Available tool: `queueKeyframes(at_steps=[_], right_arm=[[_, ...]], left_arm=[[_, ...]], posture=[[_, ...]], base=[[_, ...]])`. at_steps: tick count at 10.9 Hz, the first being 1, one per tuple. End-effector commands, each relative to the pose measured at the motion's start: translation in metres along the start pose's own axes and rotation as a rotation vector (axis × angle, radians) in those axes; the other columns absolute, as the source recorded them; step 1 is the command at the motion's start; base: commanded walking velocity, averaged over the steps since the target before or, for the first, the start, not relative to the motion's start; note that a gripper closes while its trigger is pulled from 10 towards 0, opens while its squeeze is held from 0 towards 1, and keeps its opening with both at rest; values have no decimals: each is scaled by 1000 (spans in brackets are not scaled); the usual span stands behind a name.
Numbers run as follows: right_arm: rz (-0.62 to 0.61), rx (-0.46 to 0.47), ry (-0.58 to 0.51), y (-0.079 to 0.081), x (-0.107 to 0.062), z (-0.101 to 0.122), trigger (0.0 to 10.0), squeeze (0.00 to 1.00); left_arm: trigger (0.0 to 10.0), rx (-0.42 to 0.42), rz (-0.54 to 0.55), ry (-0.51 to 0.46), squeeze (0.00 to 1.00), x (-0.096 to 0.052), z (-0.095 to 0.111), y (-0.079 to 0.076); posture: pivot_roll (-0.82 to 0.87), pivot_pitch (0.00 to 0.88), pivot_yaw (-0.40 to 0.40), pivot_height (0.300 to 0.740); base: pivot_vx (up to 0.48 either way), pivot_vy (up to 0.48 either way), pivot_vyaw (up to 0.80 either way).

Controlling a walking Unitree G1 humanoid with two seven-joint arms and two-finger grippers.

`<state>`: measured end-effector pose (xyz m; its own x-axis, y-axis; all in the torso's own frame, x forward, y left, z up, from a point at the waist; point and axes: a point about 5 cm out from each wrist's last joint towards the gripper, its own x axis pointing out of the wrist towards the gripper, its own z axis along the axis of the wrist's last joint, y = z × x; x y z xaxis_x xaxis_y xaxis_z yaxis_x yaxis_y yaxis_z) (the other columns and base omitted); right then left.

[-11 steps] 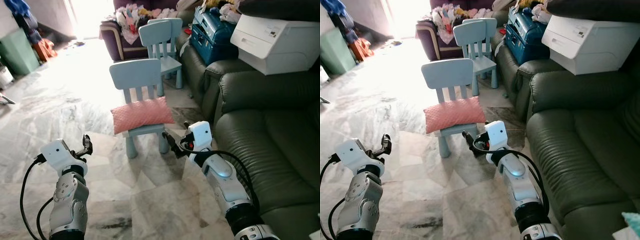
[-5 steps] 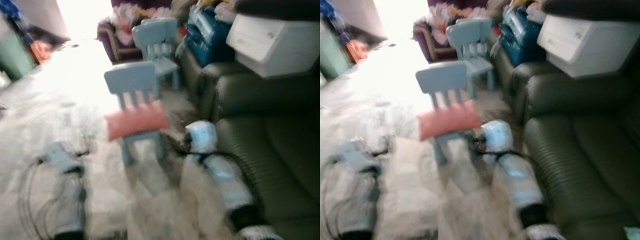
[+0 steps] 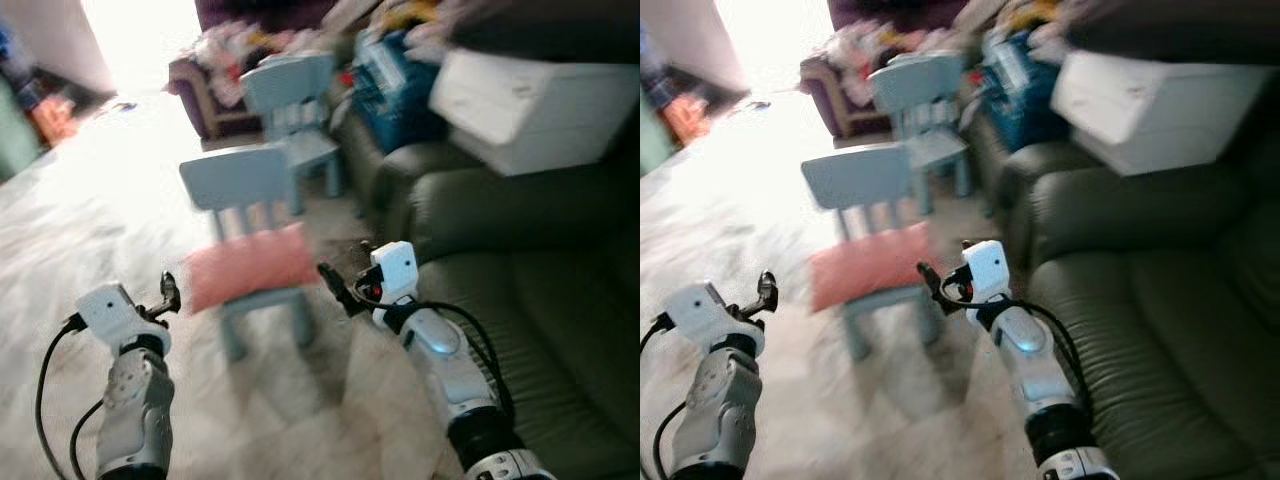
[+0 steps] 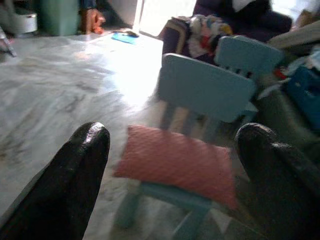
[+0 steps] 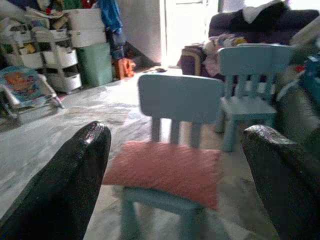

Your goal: Move the pillow to the sofa

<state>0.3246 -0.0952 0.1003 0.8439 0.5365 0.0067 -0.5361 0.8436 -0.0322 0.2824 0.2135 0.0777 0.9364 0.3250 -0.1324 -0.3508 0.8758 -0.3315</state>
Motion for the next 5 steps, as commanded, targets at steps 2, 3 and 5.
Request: queueKeyframes(at_steps=[2, 3, 5], right_arm=[[16, -2, -24, 3, 5, 7, 10000, 0], [16, -3, -24, 3, 5, 7, 10000, 0], [17, -4, -24, 3, 5, 7, 10000, 0]], left_arm=[[10000, 8, 9, -13, 0, 1, 5, 5], [10000, 3, 8, -15, 0, 1, 5, 5], [10000, -16, 27, 8, 0, 1, 2, 6]], posture=[[-203, 0, 61, 740], [-203, 0, 61, 740], [-203, 0, 61, 740]], base=[[413, 133, 0], [296, 379, 0], [133, 428, 0]])
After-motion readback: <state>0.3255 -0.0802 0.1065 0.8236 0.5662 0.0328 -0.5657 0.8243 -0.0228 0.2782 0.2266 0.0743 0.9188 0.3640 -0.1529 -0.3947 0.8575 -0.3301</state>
